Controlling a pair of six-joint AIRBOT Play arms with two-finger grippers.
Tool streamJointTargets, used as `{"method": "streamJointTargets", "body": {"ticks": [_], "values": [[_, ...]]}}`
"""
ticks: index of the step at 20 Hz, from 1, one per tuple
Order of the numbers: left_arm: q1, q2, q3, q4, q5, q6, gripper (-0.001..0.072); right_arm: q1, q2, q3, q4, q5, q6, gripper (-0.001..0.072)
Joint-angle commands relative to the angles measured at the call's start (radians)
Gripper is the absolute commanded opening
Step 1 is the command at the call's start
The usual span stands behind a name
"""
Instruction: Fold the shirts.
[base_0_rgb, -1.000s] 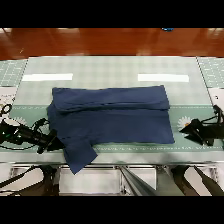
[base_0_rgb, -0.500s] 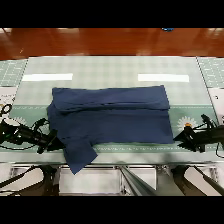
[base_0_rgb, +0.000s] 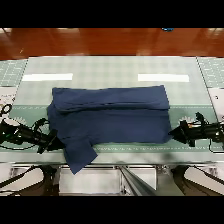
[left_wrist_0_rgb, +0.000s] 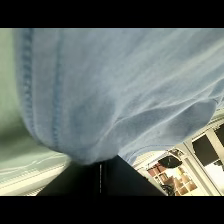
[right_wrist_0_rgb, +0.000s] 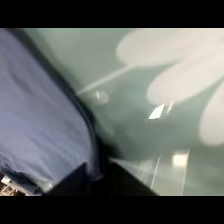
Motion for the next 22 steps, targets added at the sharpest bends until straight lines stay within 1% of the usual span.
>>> {"method": "streamJointTargets", "body": {"ticks": [1,2,5,8,9,10,12,14,17,20,22], "values": [[0.000,0.001,0.001,-0.002,0.096,0.000,0.0020,0.000,-0.014,-0.001,0.088,0.014,-0.096,0.0054],[0.000,0.001,0.001,-0.002,0.096,0.000,0.0020,-0.001,-0.014,-0.001,0.120,0.026,-0.143,0.0027],[0.000,0.001,0.015,-0.002,0.084,0.003,0.0020,-0.001,-0.013,-0.001,0.119,0.050,-0.163,0.0027],[0.000,0.003,0.075,-0.051,0.056,0.045,0.0020,-0.001,-0.013,0.015,0.118,0.053,-0.164,0.0026],[0.002,0.004,0.108,-0.063,0.060,0.082,0.0020,-0.001,-0.013,0.032,0.119,0.058,-0.164,0.0026],[0.002,0.004,0.143,-0.061,0.062,0.094,0.0020,-0.001,-0.013,0.058,0.129,0.069,-0.164,0.0026],[0.001,-0.002,0.224,-0.077,0.082,0.058,0.0020,0.000,-0.013,0.115,0.174,0.078,-0.169,0.0026],[0.000,-0.019,0.309,-0.153,0.099,0.052,0.0020,0.013,-0.014,0.174,0.199,0.065,-0.156,0.0026],[-0.004,-0.080,0.424,-0.257,0.108,0.052,0.0020,0.143,-0.050,0.297,0.166,0.016,-0.131,0.0026],[-0.055,-0.166,0.537,-0.264,0.108,0.032,0.0020,0.229,-0.114,0.431,0.161,-0.094,-0.057,0.0026],[-0.098,-0.232,0.617,-0.264,0.108,0.021,0.0019,0.264,-0.169,0.515,0.161,-0.105,-0.037,0.0026]]}}
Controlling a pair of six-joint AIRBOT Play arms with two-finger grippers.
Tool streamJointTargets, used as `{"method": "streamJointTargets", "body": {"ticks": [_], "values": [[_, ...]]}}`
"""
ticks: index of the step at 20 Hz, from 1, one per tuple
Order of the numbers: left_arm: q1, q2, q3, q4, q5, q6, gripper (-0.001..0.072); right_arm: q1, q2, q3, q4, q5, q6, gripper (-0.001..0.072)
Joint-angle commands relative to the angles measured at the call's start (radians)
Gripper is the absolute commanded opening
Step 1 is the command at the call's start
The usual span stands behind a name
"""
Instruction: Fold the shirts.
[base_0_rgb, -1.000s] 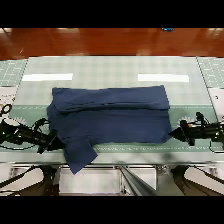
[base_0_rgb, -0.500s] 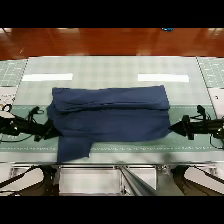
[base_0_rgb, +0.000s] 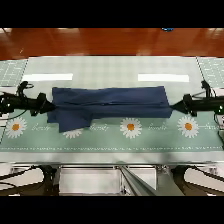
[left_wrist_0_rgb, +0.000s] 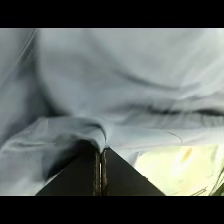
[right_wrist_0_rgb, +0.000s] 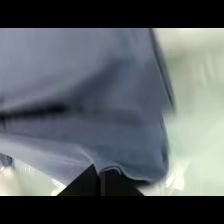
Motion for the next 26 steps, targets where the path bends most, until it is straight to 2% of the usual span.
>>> {"method": "streamJointTargets", "body": {"ticks": [1,6,10,16,17,18,19,21,23,24,26], "values": [[-0.063,-0.109,0.148,-0.030,0.003,-0.016,0.0020,0.079,-0.091,0.151,-0.005,-0.056,0.048,0.0026],[-0.084,-0.261,0.378,-0.029,-0.006,-0.099,0.0020,0.103,-0.212,0.271,-0.006,-0.057,0.084,0.0026],[-0.108,-0.343,0.473,-0.029,-0.014,-0.099,0.0020,0.103,-0.279,0.319,-0.002,-0.070,0.085,0.0026],[-0.127,-0.408,0.483,-0.029,-0.014,-0.091,0.0021,0.103,-0.345,0.320,0.029,-0.108,0.074,0.0027],[-0.128,-0.412,0.483,-0.030,-0.031,-0.101,0.0061,0.103,-0.348,0.320,0.031,-0.121,0.073,0.0073],[-0.130,-0.414,0.483,-0.030,-0.062,-0.114,0.0262,0.103,-0.348,0.320,0.036,-0.133,0.076,0.0299],[-0.129,-0.414,0.486,-0.025,-0.092,-0.114,0.0514,0.103,-0.348,0.321,0.058,-0.126,0.072,0.0417],[-0.112,-0.407,0.513,0.006,-0.180,-0.116,0.0509,0.092,-0.341,0.355,0.064,-0.070,0.078,0.0418],[-0.066,-0.354,0.536,0.024,-0.224,-0.126,0.0509,0.053,-0.322,0.421,0.064,0.045,0.112,0.0417],[-0.026,-0.307,0.537,0.024,-0.215,-0.127,0.0509,0.023,-0.300,0.452,0.064,0.100,0.114,0.0417],[0.060,-0.198,0.533,0.024,-0.171,-0.129,0.0509,-0.049,-0.225,0.469,0.049,0.116,0.109,0.0417]]}}
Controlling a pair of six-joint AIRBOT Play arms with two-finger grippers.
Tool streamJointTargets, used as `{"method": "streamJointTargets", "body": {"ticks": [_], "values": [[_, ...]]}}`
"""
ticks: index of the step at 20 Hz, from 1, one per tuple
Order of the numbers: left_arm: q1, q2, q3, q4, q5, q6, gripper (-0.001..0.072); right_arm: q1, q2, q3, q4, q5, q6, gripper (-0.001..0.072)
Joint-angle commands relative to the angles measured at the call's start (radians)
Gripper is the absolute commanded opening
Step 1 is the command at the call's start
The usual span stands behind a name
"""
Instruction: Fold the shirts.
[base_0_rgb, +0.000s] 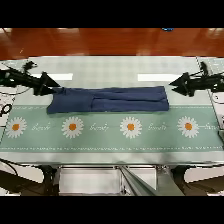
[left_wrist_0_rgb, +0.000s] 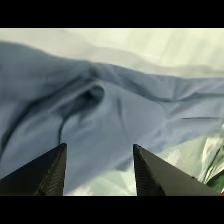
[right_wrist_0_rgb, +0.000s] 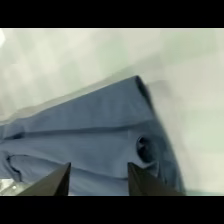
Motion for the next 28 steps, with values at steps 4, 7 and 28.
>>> {"method": "streamJointTargets", "body": {"ticks": [4,7,28], "values": [[0.118,0.439,-0.223,0.013,0.239,0.019,0.0509,-0.133,0.283,-0.135,-0.214,-0.156,0.014,0.0421],[0.043,0.701,-0.565,0.013,0.443,0.050,0.0508,-0.132,0.289,-0.316,-0.135,-0.256,-0.020,0.0425],[-0.031,0.784,-0.758,0.010,0.436,0.054,0.0508,0.212,-0.129,-0.129,0.101,-0.177,-0.064,0.0085]]}}
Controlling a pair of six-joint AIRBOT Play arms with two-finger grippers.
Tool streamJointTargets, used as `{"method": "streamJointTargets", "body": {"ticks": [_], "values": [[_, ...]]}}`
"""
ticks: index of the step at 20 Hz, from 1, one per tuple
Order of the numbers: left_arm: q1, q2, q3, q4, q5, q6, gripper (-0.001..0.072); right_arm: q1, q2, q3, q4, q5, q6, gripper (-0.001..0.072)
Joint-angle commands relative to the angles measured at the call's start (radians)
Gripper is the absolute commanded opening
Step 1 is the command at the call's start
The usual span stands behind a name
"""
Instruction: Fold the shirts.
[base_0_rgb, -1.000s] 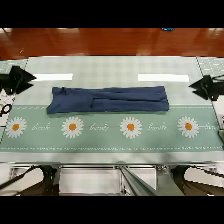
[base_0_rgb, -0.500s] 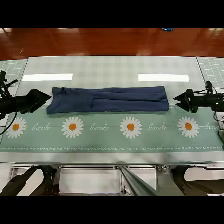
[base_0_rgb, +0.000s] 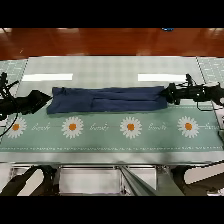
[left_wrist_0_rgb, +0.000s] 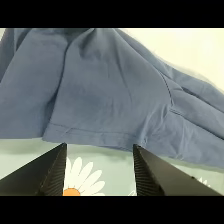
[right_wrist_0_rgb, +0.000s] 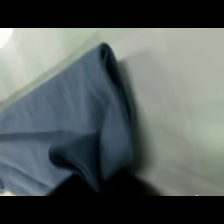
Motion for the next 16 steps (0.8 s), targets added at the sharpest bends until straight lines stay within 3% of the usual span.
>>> {"method": "streamJointTargets", "body": {"ticks": [1,4,5,6,7,11,13,16], "values": [[0.000,0.001,0.000,0.000,0.001,0.001,0.0507,0.076,-0.025,0.070,0.013,0.040,-0.012,0.0027],[-0.003,0.001,0.000,-0.001,-0.011,0.004,0.0502,0.056,0.056,0.091,-0.035,0.116,-0.012,0.0027],[-0.010,0.001,0.000,-0.001,-0.025,0.009,0.0422,0.044,0.112,0.091,-0.092,0.140,0.005,0.0027],[-0.031,0.001,0.000,-0.002,-0.040,0.016,0.0157,0.037,0.171,0.090,-0.161,0.161,0.028,0.0027],[-0.070,0.001,0.000,-0.010,-0.039,0.034,0.0024,0.034,0.239,0.089,-0.232,0.188,0.045,0.0027],[-0.394,-0.078,0.033,-0.097,0.092,0.061,0.0019,0.034,0.527,0.001,-0.352,0.248,0.087,0.0027],[-0.579,-0.211,0.126,-0.097,0.158,0.053,0.0019,0.034,0.671,-0.070,-0.361,0.255,0.119,0.0027],[-0.798,-0.509,0.404,-0.097,0.115,0.040,0.0018,0.034,0.858,-0.153,-0.360,0.283,0.170,0.0027]]}}
